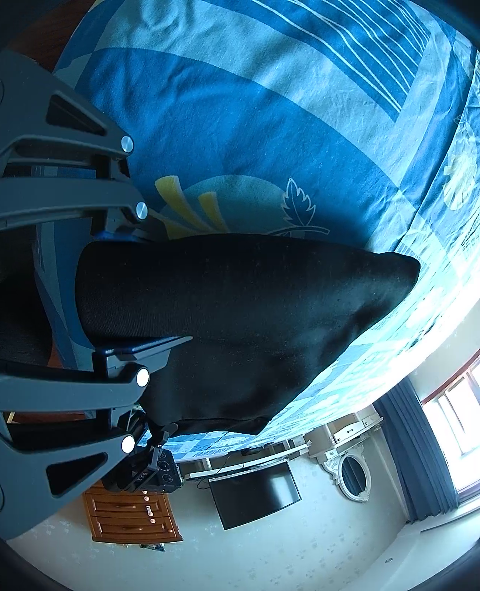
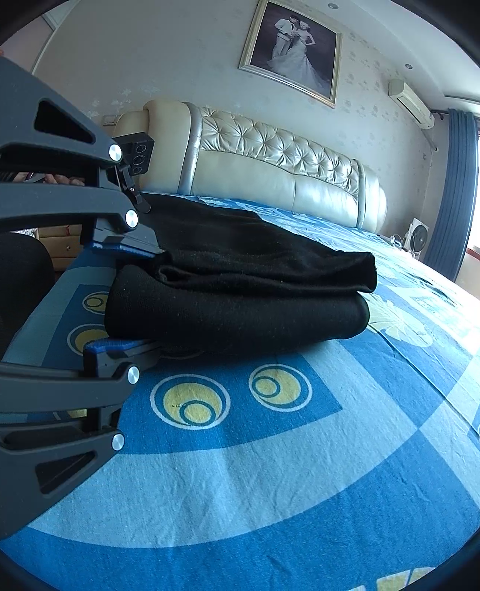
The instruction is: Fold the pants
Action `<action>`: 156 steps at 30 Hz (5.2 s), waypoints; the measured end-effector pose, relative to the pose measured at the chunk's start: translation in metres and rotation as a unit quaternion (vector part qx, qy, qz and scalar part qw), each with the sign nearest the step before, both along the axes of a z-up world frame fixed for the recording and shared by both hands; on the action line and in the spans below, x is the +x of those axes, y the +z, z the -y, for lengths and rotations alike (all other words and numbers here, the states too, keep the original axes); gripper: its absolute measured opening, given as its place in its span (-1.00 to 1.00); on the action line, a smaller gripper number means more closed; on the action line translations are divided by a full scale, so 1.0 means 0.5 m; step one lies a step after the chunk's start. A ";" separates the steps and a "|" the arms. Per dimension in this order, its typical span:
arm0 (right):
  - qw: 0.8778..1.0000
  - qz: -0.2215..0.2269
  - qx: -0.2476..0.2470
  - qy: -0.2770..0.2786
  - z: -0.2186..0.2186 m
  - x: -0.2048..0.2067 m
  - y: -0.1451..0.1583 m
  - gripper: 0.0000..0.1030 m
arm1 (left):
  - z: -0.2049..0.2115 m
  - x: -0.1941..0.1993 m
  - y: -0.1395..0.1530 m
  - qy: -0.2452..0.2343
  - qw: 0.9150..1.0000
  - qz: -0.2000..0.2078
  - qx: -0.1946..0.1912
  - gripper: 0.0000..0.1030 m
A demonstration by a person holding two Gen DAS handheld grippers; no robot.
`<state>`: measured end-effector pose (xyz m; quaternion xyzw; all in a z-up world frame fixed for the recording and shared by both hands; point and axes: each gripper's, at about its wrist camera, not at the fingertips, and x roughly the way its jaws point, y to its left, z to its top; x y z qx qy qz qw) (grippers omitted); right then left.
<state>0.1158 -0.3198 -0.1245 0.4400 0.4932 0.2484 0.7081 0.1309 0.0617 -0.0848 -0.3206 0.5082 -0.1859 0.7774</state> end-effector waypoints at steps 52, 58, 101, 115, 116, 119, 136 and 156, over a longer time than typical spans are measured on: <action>0.999 0.019 -0.002 -0.029 0.001 -0.067 0.022 0.39 | 0.076 -0.061 0.036 -0.021 0.984 0.082 0.159 0.72; 0.988 0.053 -0.139 -0.045 -0.041 -0.120 0.085 0.41 | 0.096 -0.107 0.069 0.026 0.961 0.114 0.249 0.73; 0.861 0.137 -0.484 -0.078 -0.217 -0.220 0.137 0.58 | 0.147 -0.198 0.110 0.081 0.926 0.152 0.336 0.78; 0.859 0.140 -0.487 -0.073 -0.224 -0.221 0.139 0.58 | 0.161 -0.203 0.128 0.074 0.921 0.154 0.349 0.80; 0.858 0.140 -0.488 -0.072 -0.224 -0.221 0.139 0.58 | 0.161 -0.203 0.129 0.073 0.922 0.155 0.348 0.80; 0.857 0.143 -0.490 -0.070 -0.227 -0.222 0.140 0.58 | 0.159 -0.203 0.130 0.073 0.924 0.155 0.342 0.81; 0.854 0.145 -0.495 -0.064 -0.237 -0.222 0.139 0.58 | 0.159 -0.201 0.132 0.081 0.918 0.154 0.357 0.95; 0.882 0.181 -0.431 -0.054 -0.168 -0.158 0.210 0.59 | 0.047 -0.077 0.177 0.083 0.914 0.162 0.362 0.96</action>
